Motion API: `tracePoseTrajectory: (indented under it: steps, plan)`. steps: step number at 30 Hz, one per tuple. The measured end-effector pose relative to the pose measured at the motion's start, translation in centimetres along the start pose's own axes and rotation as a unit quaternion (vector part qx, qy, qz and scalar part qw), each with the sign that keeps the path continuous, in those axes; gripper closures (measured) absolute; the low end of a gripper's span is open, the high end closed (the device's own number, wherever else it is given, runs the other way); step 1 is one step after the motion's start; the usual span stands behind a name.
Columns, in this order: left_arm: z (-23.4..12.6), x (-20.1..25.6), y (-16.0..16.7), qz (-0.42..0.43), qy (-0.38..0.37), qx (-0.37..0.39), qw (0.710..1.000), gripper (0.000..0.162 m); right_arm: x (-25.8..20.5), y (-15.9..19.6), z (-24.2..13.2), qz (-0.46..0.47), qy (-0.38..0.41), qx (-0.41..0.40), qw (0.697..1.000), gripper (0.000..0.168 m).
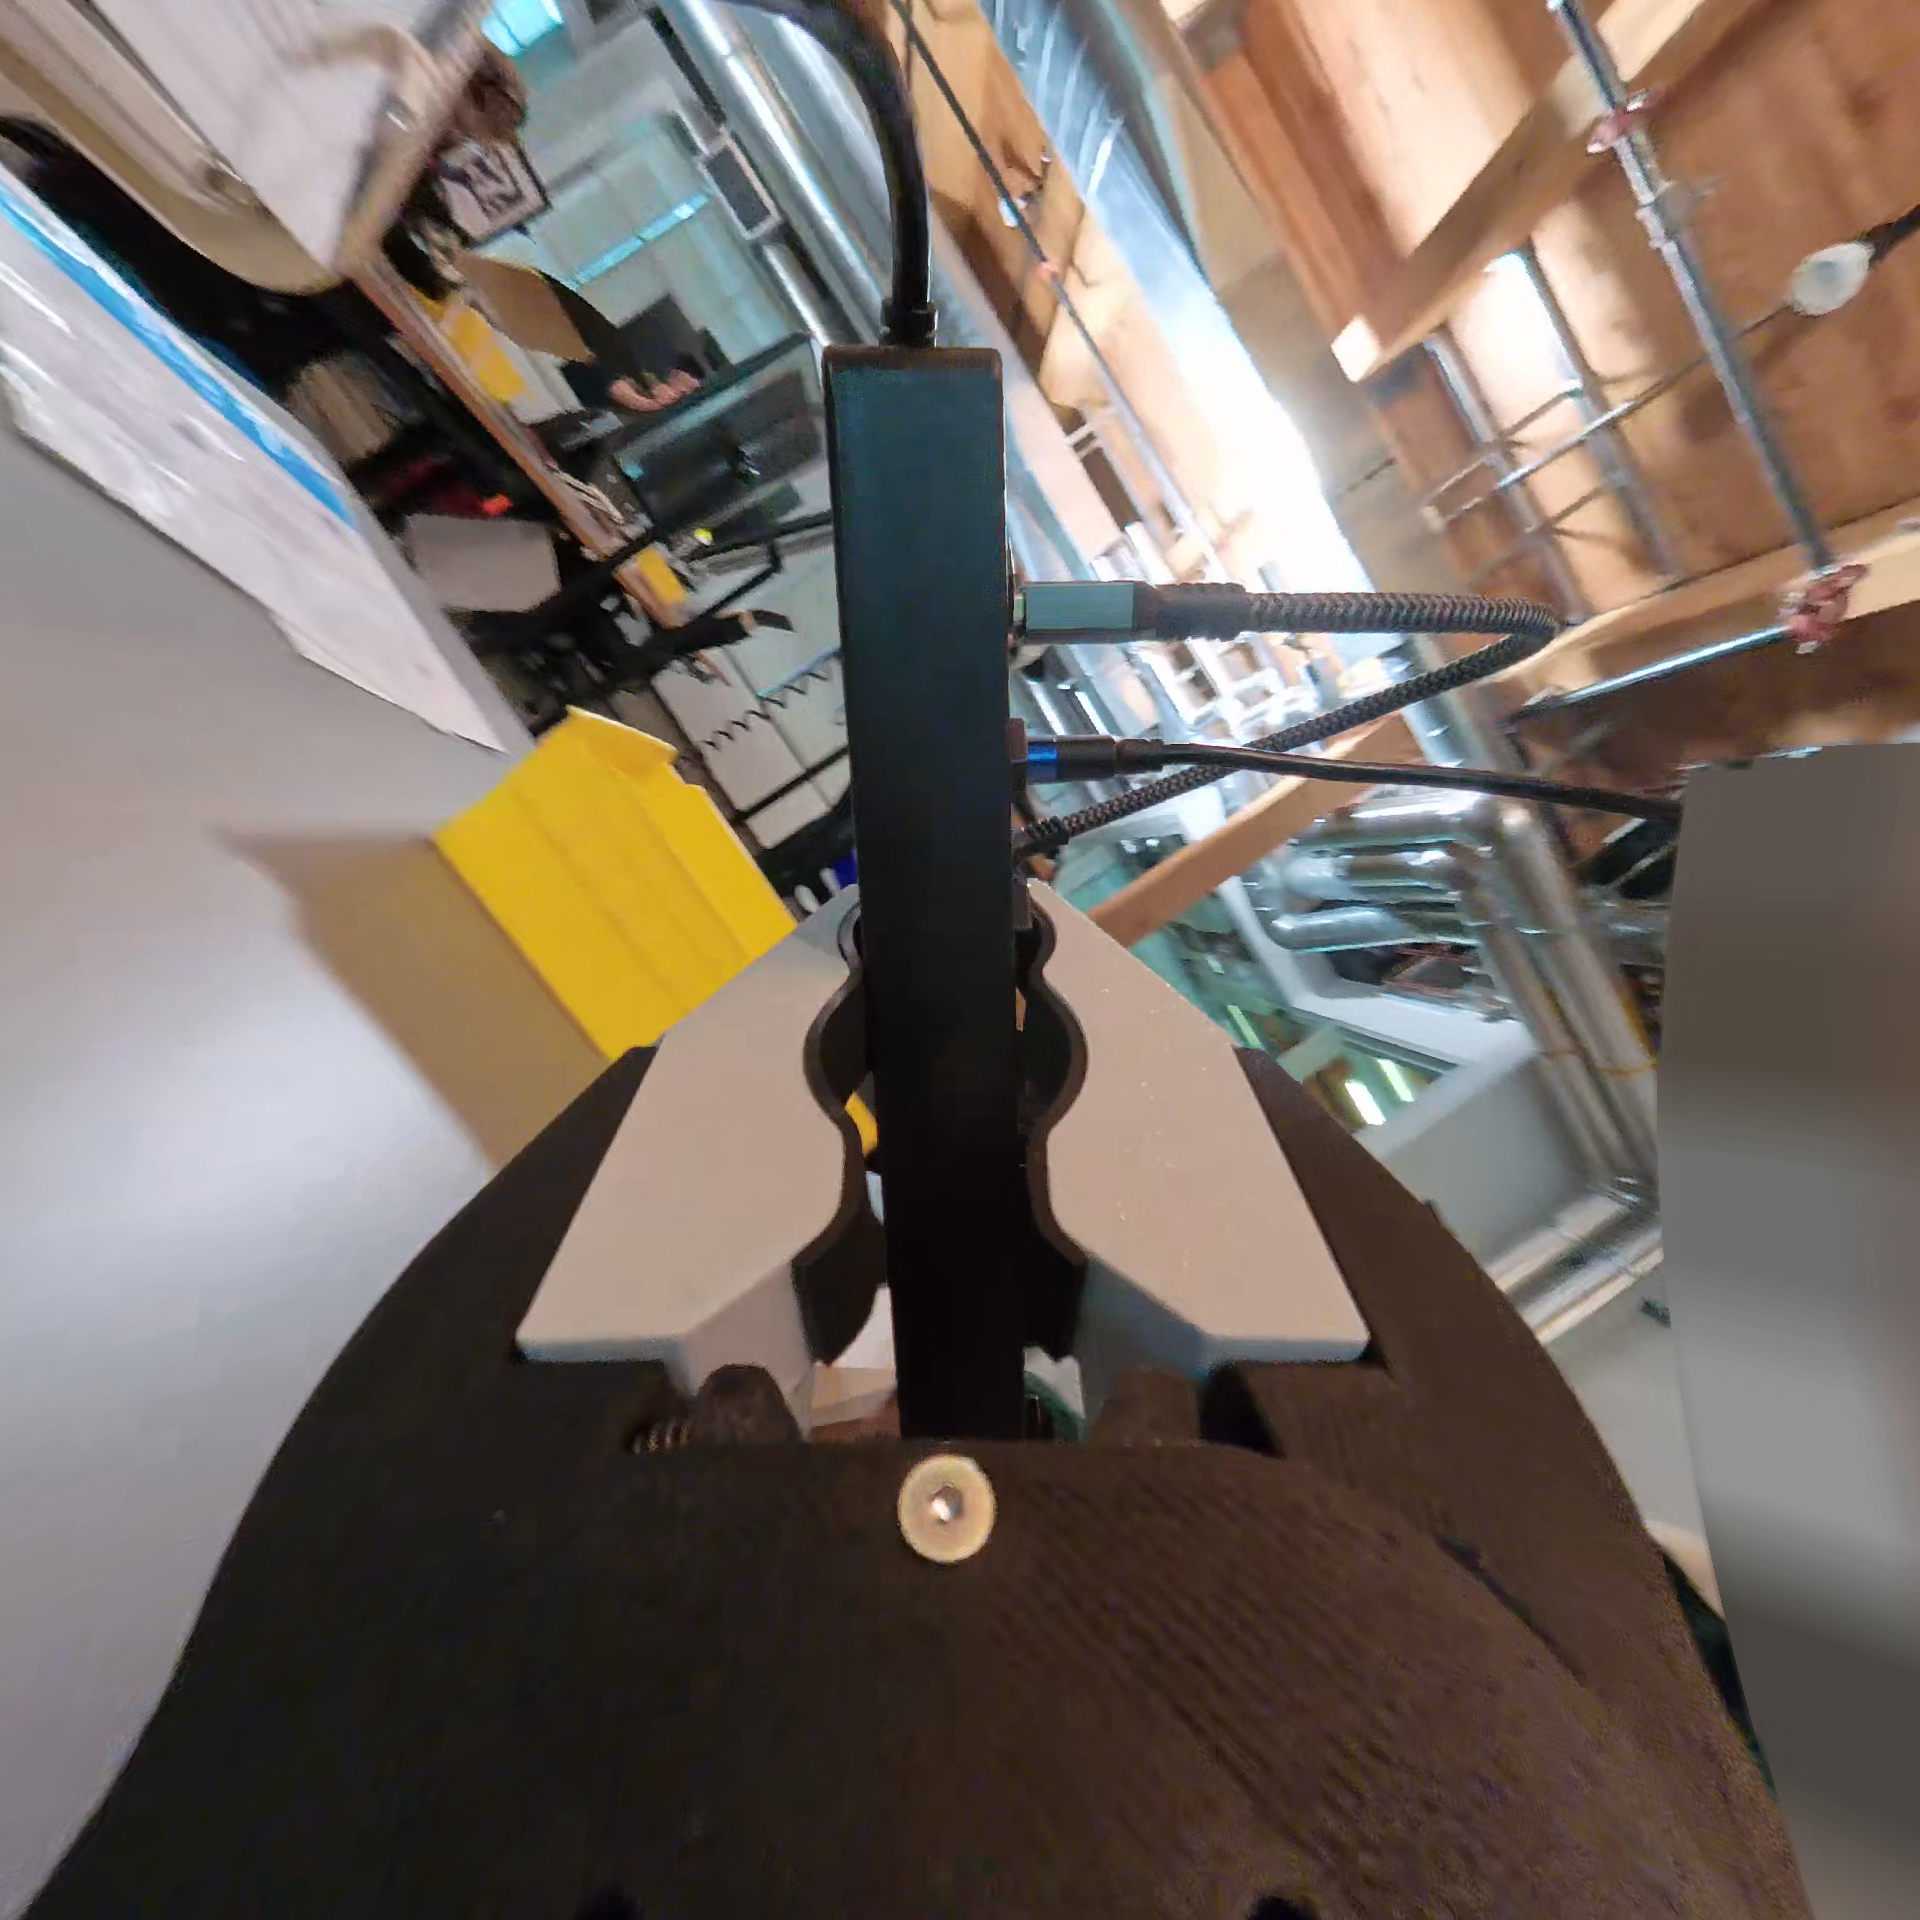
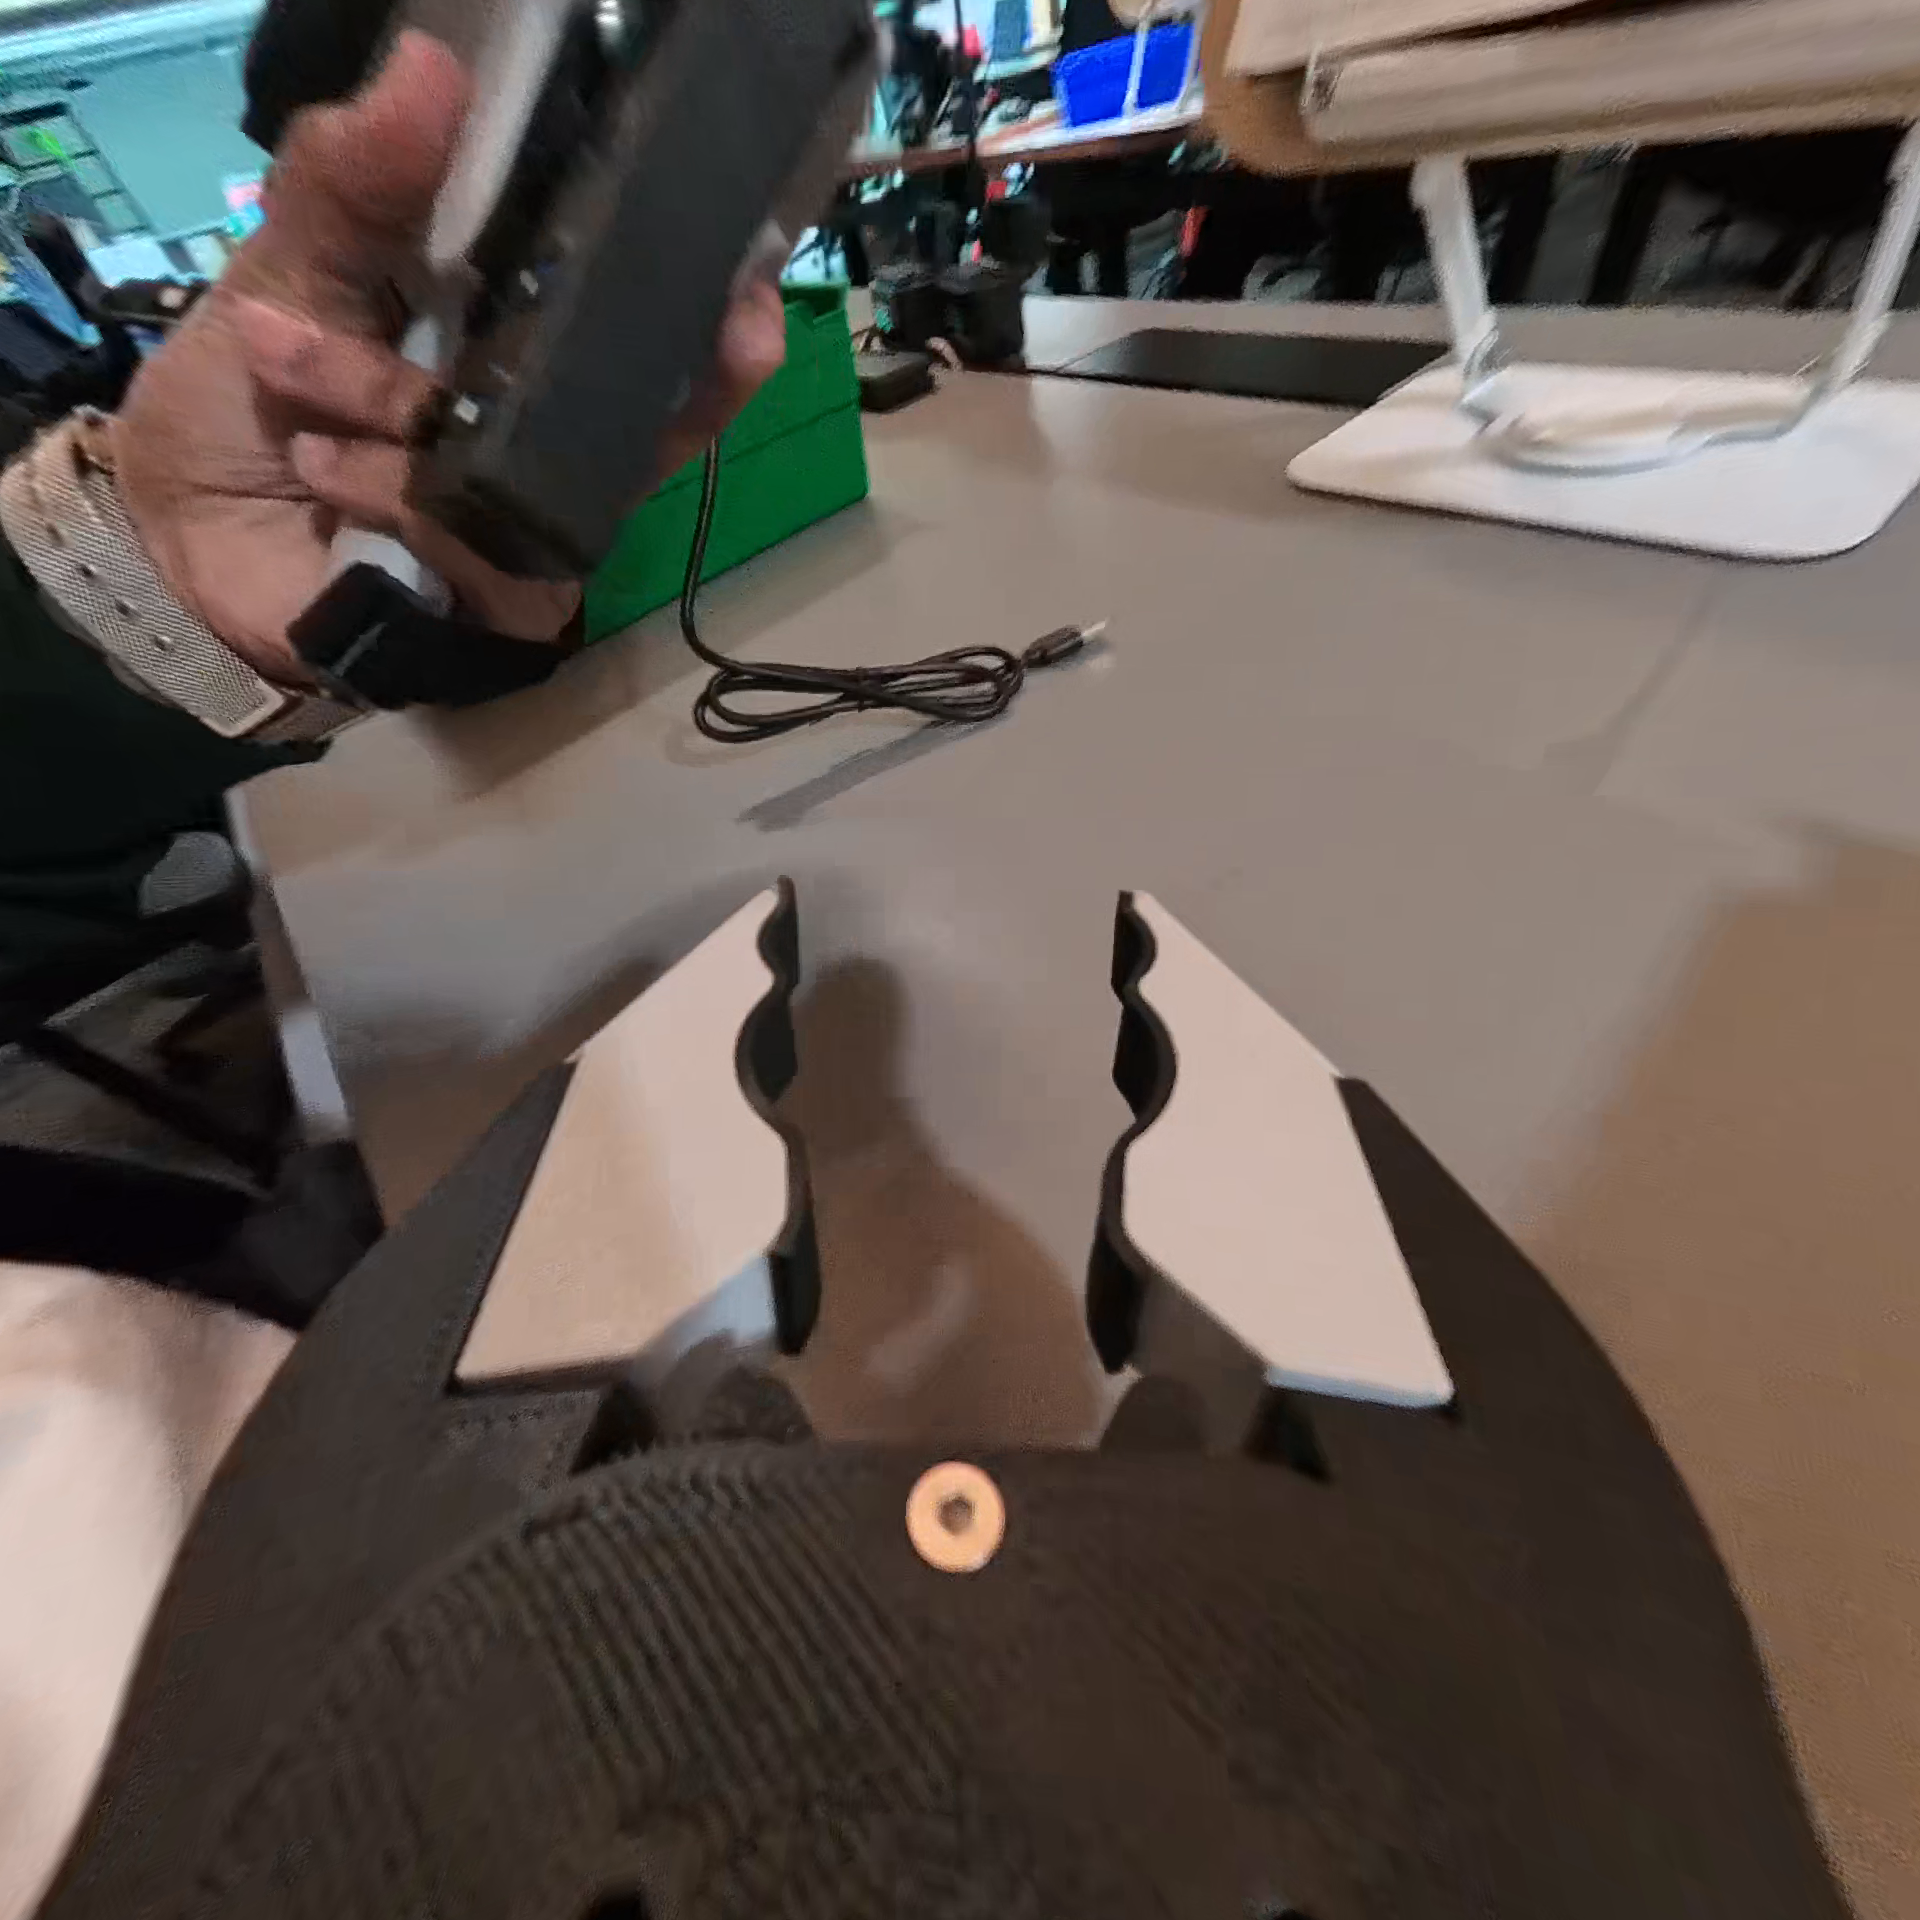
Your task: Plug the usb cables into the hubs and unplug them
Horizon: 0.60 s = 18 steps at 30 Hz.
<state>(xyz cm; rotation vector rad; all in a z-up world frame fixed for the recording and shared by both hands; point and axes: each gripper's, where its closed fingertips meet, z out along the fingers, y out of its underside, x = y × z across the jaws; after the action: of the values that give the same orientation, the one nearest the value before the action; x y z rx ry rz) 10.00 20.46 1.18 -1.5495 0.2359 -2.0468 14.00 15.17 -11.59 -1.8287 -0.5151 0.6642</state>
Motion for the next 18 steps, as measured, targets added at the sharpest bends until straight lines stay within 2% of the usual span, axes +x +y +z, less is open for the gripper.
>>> tracePoseTrajectory:
  steps: [7,10,14,18]
  plan:
    - [1.2,5.4,1.1,-0.082,0.079,-0.019,0.993,0.141,-1.3,1.2,0.8,-0.008,-0.038,-0.043,0.998,0.096]
    - [1.5,8.1,1.6,-0.115,0.131,-0.028,0.984,0.141,-2.7,0.5,0.9,-0.014,-0.057,-0.021,0.998,0.092]
    - [2.3,9.6,3.2,-0.119,0.136,-0.028,0.983,0.141,-4.6,-1.4,2.0,-0.071,-0.041,0.027,0.996,0.086]
    - [3.4,10.5,5.9,-0.147,0.142,-0.045,0.978,0.141,-5.2,-0.2,4.8,-0.135,0.005,-0.010,0.991,0.088]
